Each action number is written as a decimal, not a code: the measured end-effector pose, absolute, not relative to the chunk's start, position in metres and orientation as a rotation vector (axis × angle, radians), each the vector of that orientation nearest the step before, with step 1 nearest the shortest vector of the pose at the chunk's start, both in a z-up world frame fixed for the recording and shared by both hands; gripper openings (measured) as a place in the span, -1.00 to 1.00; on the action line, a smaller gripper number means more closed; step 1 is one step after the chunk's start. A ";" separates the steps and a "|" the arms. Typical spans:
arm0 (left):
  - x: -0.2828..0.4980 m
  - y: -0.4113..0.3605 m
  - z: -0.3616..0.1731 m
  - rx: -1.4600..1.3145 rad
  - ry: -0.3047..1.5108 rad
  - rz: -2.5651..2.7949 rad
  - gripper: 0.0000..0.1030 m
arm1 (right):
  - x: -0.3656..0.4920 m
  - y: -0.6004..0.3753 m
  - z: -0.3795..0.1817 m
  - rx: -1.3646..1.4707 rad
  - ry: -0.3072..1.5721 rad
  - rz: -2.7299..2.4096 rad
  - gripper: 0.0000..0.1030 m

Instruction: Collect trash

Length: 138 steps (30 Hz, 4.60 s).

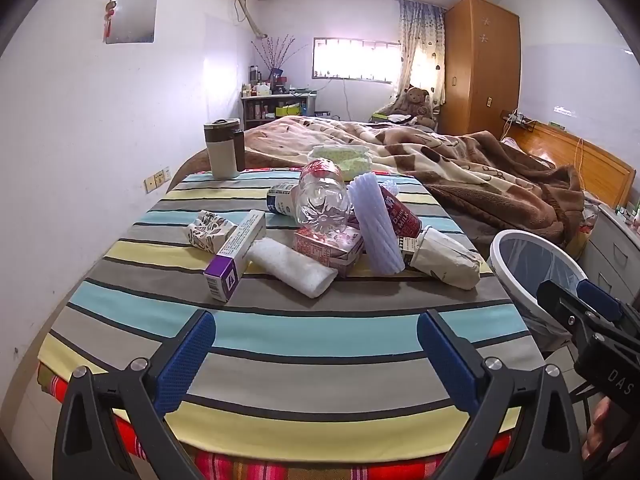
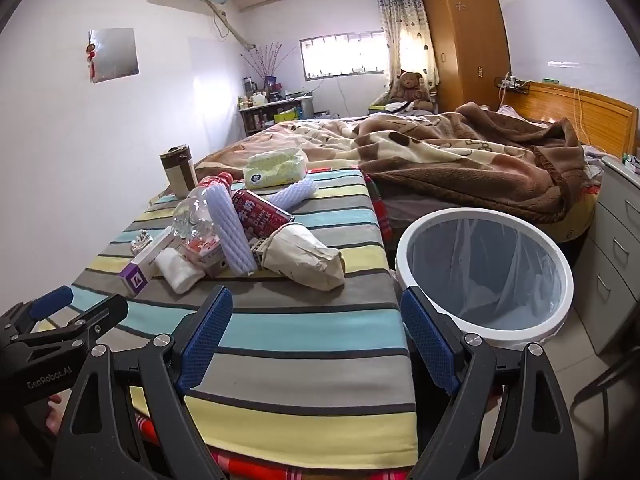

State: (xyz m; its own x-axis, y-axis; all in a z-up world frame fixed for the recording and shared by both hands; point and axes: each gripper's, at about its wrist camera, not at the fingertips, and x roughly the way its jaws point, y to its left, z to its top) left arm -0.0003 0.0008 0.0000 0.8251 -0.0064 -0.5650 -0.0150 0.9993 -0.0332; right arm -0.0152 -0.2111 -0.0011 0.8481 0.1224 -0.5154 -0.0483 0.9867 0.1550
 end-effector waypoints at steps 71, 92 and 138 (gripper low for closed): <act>-0.003 0.005 0.000 -0.049 0.611 0.010 0.99 | -0.019 -0.211 0.001 0.124 0.567 0.071 0.71; -0.003 0.006 0.000 -0.055 0.616 0.010 0.99 | -0.016 -0.211 0.000 0.124 0.577 0.071 0.71; 0.165 0.065 -0.065 -0.389 0.940 0.016 0.69 | 0.108 -0.199 -0.042 -0.067 0.826 0.385 0.35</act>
State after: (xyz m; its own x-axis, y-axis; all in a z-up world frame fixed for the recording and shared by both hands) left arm 0.1652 0.0648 -0.0652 0.5946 -0.1543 -0.7890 -0.1812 0.9304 -0.3186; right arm 0.1079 -0.1991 -0.0415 0.6131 0.3074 -0.7278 -0.3592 0.9289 0.0897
